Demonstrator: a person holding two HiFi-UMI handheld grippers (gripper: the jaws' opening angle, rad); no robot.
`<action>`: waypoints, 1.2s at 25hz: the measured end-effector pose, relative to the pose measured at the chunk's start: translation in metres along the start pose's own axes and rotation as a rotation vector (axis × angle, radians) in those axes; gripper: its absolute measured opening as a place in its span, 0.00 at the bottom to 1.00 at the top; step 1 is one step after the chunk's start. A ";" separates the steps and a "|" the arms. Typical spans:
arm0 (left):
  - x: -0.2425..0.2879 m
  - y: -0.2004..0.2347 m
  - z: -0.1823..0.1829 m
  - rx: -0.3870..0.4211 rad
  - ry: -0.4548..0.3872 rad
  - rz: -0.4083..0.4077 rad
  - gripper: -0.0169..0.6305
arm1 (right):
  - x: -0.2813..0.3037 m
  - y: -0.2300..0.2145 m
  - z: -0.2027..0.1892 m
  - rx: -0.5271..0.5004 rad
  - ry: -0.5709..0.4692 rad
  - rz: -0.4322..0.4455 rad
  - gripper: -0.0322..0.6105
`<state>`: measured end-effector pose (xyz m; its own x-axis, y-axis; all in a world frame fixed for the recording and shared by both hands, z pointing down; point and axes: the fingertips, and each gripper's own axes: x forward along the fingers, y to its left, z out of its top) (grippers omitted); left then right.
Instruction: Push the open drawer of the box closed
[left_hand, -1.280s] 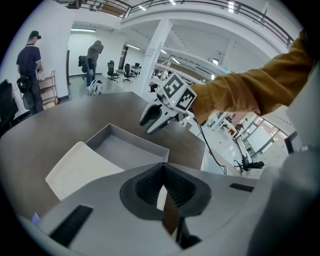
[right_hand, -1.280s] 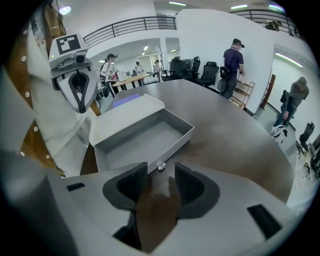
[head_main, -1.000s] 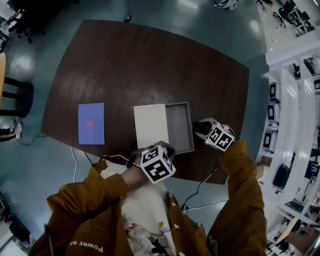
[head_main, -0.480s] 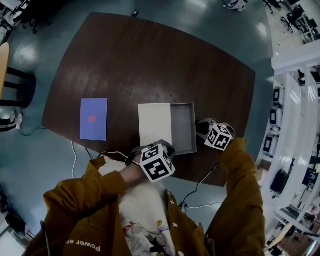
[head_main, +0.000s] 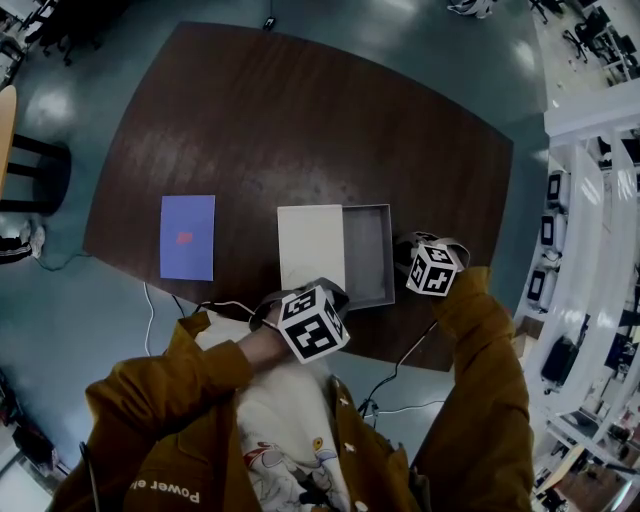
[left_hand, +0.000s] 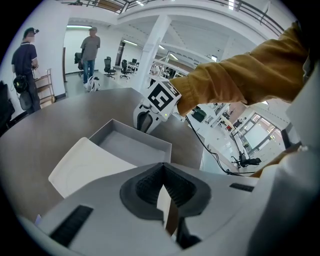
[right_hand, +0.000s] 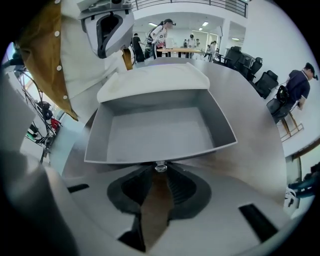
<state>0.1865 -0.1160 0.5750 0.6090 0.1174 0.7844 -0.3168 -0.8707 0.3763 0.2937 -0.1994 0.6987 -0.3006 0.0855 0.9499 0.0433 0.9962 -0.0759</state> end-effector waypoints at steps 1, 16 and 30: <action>-0.001 0.000 0.000 0.000 -0.001 0.000 0.04 | 0.000 -0.001 0.000 -0.002 0.002 -0.003 0.18; -0.004 -0.001 -0.003 -0.005 -0.007 0.004 0.04 | -0.001 0.001 0.004 0.003 0.020 -0.006 0.15; -0.008 -0.006 -0.004 -0.007 -0.019 0.013 0.04 | -0.001 0.005 0.038 -0.019 -0.029 -0.012 0.14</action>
<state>0.1803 -0.1093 0.5682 0.6188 0.0968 0.7796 -0.3301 -0.8684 0.3699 0.2582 -0.1937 0.6857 -0.3284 0.0743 0.9416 0.0576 0.9966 -0.0585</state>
